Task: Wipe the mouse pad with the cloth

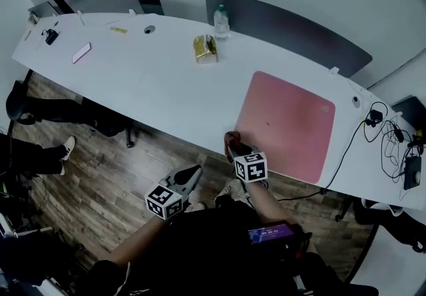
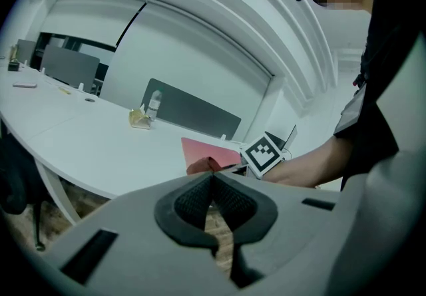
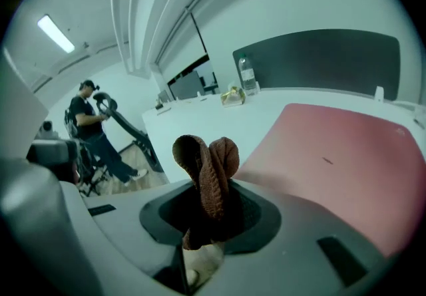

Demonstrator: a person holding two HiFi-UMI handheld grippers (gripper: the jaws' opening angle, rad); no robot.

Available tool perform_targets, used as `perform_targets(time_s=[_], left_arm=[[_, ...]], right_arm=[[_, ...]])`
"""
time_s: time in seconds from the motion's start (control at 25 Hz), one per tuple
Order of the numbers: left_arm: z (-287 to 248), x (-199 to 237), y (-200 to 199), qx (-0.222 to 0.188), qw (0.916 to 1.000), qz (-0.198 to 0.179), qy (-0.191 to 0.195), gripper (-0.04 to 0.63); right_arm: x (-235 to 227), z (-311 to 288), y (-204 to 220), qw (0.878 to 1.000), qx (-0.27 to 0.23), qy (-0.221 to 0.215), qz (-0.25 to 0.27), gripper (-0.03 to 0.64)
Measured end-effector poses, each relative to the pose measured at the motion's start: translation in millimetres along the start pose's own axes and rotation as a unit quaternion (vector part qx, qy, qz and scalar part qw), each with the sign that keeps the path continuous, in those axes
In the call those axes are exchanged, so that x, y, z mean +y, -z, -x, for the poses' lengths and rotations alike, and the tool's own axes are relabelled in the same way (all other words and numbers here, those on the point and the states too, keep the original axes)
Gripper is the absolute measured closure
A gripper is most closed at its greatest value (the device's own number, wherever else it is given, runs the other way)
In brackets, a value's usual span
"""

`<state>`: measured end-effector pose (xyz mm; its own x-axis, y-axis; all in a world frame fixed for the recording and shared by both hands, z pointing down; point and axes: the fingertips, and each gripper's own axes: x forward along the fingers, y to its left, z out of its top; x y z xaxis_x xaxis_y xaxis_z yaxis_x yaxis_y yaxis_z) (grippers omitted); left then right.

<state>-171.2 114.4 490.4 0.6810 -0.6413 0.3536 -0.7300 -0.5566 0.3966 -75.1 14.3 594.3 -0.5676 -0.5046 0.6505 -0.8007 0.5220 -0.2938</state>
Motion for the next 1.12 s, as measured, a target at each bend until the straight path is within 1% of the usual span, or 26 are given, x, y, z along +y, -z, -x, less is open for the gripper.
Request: perform_targets(time_s=[0.08, 0.16, 0.28, 0.52, 0.76, 0.92, 1.12], left_arm=[[-5, 0, -2, 0.004, 1.0000, -0.005, -0.001, 0.586], [-9, 0, -4, 0.004, 1.0000, -0.007, 0.000, 0.586], [-19, -1, -6, 0.006, 0.9999, -0.008, 0.006, 0.586], [-36, -11, -8, 0.014, 0.9995, -0.008, 0.028, 0.586], [-49, -16, -9, 0.020, 0.9988, -0.013, 0.043, 0.586], [-60, -22, -10, 0.029, 0.9977, -0.019, 0.058, 0.587], [-77, -28, -13, 0.037, 0.9959, -0.028, 0.078, 0.586]], right_arm=[[-4, -4, 5, 1.000, 0.021, 0.011, 0.011, 0.502], [-11, -1, 8, 0.999, 0.026, 0.021, -0.008, 0.502], [-22, 7, 13, 0.999, 0.029, 0.035, -0.024, 0.502], [-37, 22, 23, 0.998, 0.031, 0.056, -0.023, 0.502], [-49, 32, 29, 0.997, 0.037, 0.066, -0.020, 0.502], [-58, 41, 36, 0.997, 0.037, 0.071, -0.017, 0.500], [-74, 57, 43, 0.995, 0.038, 0.090, -0.022, 0.500]])
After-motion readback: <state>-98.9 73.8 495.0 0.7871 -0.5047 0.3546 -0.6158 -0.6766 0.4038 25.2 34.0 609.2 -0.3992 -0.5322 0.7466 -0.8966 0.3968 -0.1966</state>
